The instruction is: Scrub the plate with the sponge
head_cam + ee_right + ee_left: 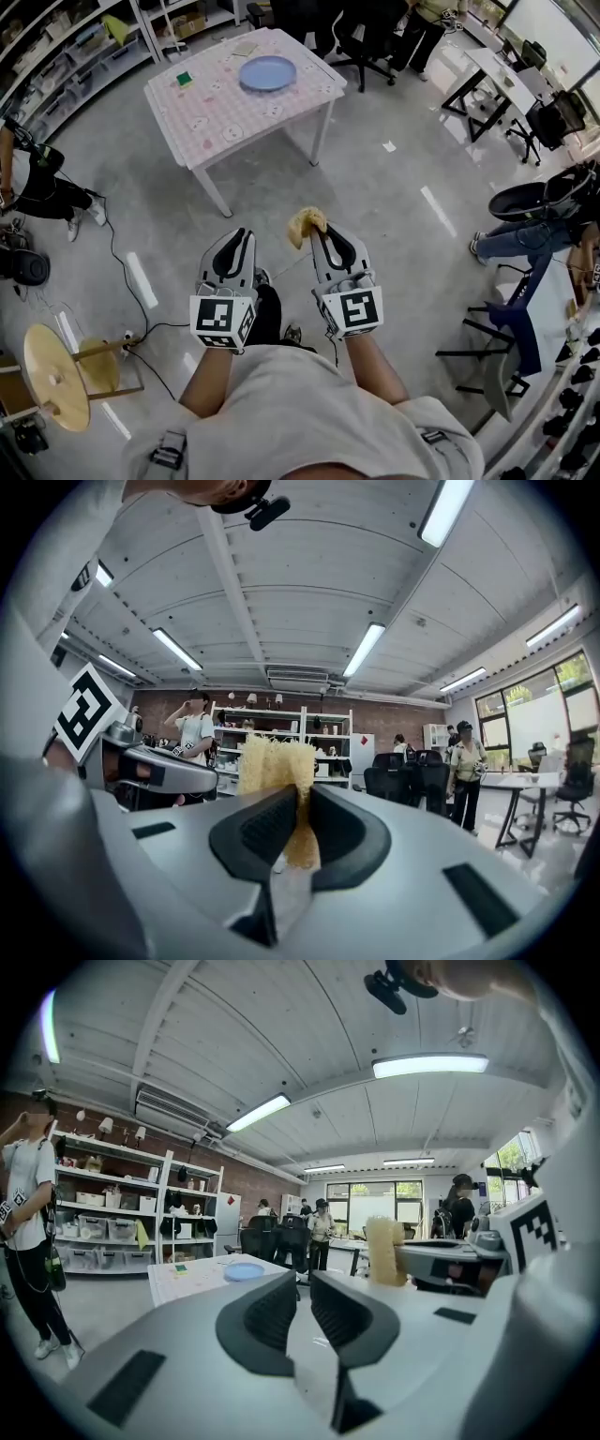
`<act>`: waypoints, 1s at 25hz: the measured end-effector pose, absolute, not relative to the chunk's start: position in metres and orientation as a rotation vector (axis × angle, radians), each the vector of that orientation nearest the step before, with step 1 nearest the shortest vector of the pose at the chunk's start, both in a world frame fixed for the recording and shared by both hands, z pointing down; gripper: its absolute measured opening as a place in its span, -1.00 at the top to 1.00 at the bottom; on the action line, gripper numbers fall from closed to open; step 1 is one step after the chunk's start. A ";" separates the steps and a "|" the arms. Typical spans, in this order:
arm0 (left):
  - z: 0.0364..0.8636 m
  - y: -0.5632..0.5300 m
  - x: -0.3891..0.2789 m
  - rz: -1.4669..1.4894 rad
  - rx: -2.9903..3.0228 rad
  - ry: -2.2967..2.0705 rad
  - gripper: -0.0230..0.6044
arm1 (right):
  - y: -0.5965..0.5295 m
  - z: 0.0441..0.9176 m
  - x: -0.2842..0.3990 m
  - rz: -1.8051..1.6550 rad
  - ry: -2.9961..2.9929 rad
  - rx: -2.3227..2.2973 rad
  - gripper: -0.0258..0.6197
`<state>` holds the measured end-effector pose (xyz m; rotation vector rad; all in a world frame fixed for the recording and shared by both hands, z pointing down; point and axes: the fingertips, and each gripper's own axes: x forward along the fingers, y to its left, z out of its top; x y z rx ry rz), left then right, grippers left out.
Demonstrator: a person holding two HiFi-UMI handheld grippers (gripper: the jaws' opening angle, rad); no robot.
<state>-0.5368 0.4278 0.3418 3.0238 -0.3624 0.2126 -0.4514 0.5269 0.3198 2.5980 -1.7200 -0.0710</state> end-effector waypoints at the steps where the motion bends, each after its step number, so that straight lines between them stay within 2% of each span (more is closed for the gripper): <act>1: 0.343 0.418 -0.529 0.206 3.025 -0.363 0.74 | 0.518 0.318 -0.446 -0.074 -1.718 2.591 0.78; 16: 0.329 0.261 -0.396 0.157 3.020 -0.180 0.74 | 0.383 0.304 -0.329 -0.070 -1.509 2.607 0.78; 25: 0.343 0.215 -0.339 0.196 2.979 -0.099 0.74 | 0.347 0.312 -0.273 -0.020 -1.411 2.623 0.78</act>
